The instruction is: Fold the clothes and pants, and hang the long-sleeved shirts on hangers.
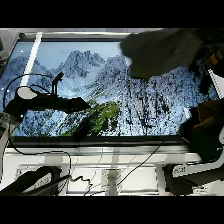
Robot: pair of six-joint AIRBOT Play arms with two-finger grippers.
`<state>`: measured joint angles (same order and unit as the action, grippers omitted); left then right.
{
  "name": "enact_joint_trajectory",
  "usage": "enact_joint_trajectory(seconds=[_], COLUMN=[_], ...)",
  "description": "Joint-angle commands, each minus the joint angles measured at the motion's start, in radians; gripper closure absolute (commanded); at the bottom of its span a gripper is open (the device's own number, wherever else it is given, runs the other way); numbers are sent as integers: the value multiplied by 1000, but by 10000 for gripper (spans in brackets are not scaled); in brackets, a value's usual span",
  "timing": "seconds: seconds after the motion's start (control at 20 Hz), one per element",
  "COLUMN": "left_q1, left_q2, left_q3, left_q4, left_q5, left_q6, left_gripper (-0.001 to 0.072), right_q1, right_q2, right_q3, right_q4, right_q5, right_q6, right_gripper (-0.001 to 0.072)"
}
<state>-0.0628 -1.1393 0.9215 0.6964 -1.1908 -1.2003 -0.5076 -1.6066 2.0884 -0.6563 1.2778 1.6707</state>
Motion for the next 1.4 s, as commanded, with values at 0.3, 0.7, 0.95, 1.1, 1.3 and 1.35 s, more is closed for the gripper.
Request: enact_joint_trajectory(seconds=[0.3, 0.7, 0.95, 1.1, 1.3, 1.35], left_q1=[1, 1, 1, 1, 1, 1], left_q2=[5, 5, 5, 5, 5, 5], left_q3=[1, 1, 1, 1, 1, 1], left_q4=[-2, -2, -2, -2, -2, -2], left_q5=[2, 3, 3, 3, 3, 3], left_q6=[5, 20, 19, 19, 19, 19], left_gripper=[14, 14, 14, 13, 13, 13], right_q1=[-661, -1075, -1110, -1110, -1110, -1110], right_q2=[191, 320, 370, 371, 370, 370], right_q3=[8, 8, -5, -40, -64, -64], right_q4=[-46, -184, -541, -574, -560, -559], right_q5=[129, 134, 127, 96, 95, 95], right_q6=[181, 188, 188, 188, 188, 188], right_gripper=[693, 693, 693, 384, 28, 28])
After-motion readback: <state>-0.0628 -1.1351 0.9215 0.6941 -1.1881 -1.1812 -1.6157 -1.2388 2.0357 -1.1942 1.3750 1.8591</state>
